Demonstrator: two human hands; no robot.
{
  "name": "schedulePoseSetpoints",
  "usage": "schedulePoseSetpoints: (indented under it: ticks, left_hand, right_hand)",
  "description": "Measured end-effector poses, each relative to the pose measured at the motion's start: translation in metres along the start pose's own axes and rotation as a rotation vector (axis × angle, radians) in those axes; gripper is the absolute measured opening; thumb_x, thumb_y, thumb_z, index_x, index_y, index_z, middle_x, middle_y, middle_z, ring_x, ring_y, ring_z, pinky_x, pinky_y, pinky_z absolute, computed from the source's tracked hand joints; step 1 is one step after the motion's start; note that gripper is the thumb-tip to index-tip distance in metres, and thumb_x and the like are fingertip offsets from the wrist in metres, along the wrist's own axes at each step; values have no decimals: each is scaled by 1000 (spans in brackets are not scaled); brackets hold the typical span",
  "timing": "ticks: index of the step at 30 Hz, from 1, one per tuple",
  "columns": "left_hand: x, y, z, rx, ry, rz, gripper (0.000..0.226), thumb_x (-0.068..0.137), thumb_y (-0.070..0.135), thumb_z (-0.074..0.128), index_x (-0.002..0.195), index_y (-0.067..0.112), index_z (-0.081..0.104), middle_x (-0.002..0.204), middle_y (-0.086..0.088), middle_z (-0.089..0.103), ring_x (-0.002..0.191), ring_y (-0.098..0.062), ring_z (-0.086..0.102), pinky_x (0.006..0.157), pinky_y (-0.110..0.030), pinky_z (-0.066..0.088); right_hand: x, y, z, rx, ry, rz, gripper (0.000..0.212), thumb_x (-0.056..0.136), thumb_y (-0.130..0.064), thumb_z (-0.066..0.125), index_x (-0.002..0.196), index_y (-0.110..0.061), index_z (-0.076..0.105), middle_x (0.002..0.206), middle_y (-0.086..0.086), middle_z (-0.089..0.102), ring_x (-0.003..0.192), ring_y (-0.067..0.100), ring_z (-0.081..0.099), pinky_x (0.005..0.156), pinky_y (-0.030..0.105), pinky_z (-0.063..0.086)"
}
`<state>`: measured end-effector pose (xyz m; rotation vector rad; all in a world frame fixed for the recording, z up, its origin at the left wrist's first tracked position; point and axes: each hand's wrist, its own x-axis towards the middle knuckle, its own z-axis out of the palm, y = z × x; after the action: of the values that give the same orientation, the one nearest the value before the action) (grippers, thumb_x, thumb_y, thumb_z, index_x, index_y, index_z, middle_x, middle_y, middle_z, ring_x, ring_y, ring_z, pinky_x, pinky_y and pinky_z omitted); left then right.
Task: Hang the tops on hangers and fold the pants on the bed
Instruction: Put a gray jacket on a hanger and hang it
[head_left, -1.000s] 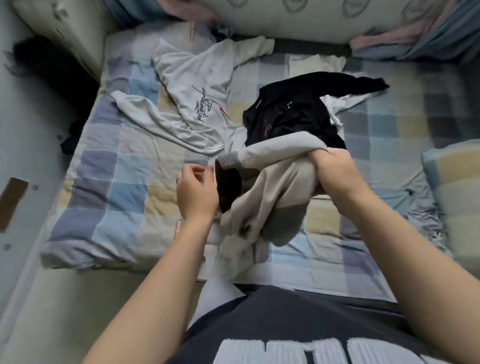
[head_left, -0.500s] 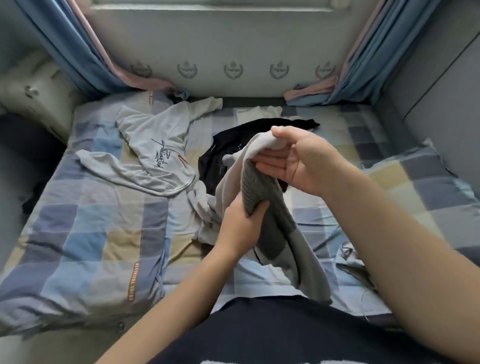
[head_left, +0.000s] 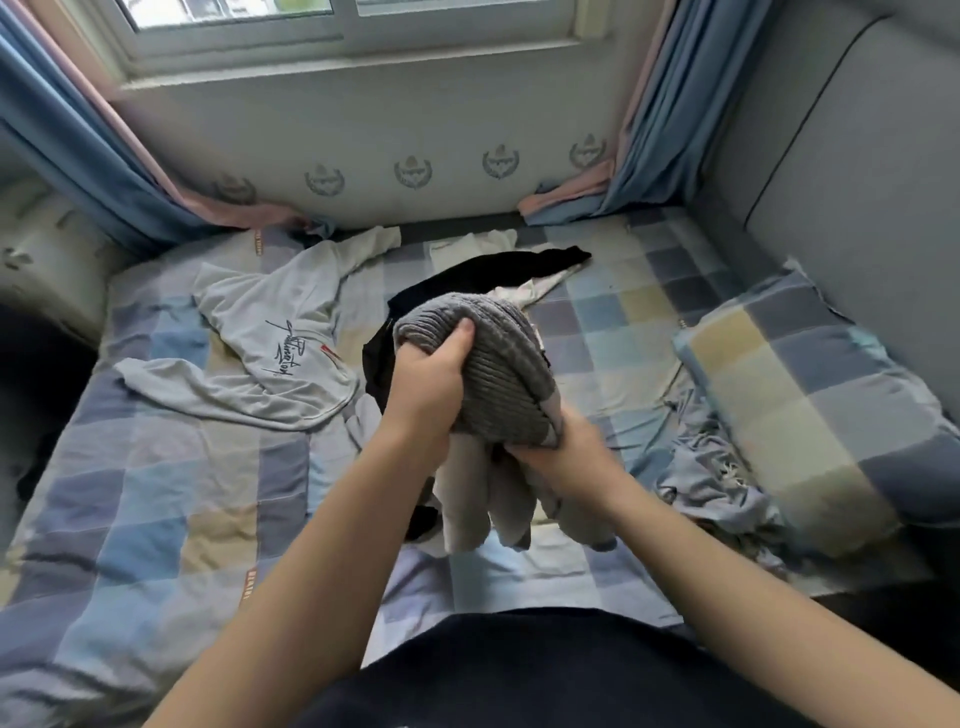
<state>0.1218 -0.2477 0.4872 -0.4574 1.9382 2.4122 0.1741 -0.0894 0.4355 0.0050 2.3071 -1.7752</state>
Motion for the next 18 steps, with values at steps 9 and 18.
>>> schedulePoseSetpoints:
  ticks: [9,18]
  left_hand:
    - [2,-20,-16,630,-73,42,33,99,50,54,99,22,70,92,12,70,91,-1,66,65,-10,44]
    - [-25,-39,13,585,-446,186,61,68,55,80,116,27,54,121,4,57,114,-7,56,92,-19,47]
  right_hand:
    - [22,-46,-73,-284,235,-295,13,87,-12,59,94,-23,58,68,-14,62,64,6,55,63,32,44]
    - [44,-130,-72,124,87,-177,9,92,1,62,97,7,66,88,15,64,82,21,58,77,37,50]
